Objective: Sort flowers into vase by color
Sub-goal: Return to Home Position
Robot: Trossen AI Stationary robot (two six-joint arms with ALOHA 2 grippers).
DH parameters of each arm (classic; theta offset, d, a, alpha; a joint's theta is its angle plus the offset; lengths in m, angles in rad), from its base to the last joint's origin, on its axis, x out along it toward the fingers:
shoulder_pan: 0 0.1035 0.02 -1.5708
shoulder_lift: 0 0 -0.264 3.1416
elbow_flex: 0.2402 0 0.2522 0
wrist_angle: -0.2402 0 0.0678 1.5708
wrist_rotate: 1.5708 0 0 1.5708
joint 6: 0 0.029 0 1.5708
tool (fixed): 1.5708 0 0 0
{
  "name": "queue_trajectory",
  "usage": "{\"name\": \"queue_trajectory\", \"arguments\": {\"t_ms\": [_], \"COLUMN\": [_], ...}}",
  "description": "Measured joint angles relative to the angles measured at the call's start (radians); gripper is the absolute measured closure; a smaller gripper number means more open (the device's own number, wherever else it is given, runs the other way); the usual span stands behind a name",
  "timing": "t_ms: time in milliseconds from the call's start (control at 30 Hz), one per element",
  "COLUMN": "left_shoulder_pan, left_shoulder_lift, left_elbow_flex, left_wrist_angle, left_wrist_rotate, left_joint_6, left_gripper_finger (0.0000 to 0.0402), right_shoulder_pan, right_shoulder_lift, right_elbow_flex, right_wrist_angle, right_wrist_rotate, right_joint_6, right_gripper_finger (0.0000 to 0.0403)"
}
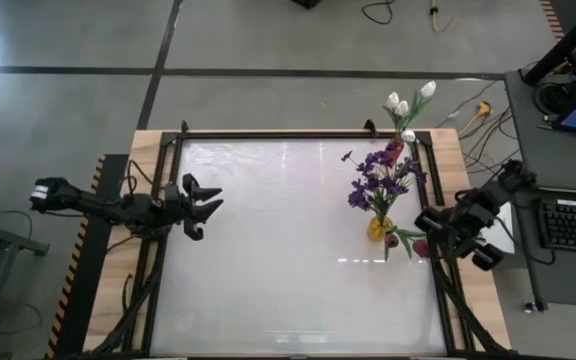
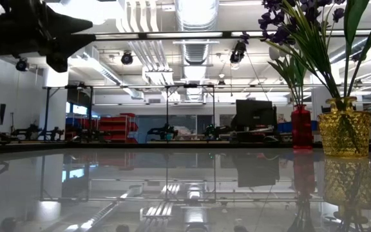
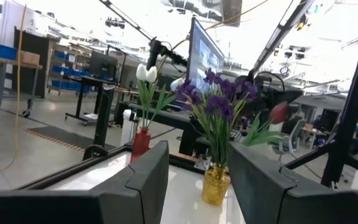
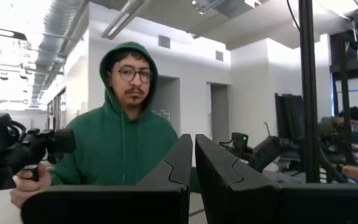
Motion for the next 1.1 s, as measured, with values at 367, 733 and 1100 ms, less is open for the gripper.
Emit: {"name": "queue_trajectory", "arguments": {"t_ms": [367,733,1100], "left_shoulder_pan": [0.000,0.000,0.000], "left_shoulder_lift": [-0.008,-0.006,-0.006], "left_elbow_flex": [0.000,0.000,-0.001], "left_wrist_angle": [-0.086,-0.095,-0.147], "left_wrist_rotate": [0.001,0.003,0.005], "left_joint_6": [-0.027,-0.044,-0.049], "left_gripper_finger": [0.0251,0.0251,0.0251], "right_shoulder_pan": [0.000,0.000,0.000], "right_shoulder_lift": [-0.002,-0.008,-0.009], "right_elbow_flex": [-0.084,-0.235,-0.258], "right_wrist_angle": [0.180,0.579,0.548], "right_wrist_rotate": [-0.105,0.040,0.230], "right_joint_6": [-0.012,0.016,-0.028], "right_gripper_finger": [0.0390,0.0390,0.0390]}}
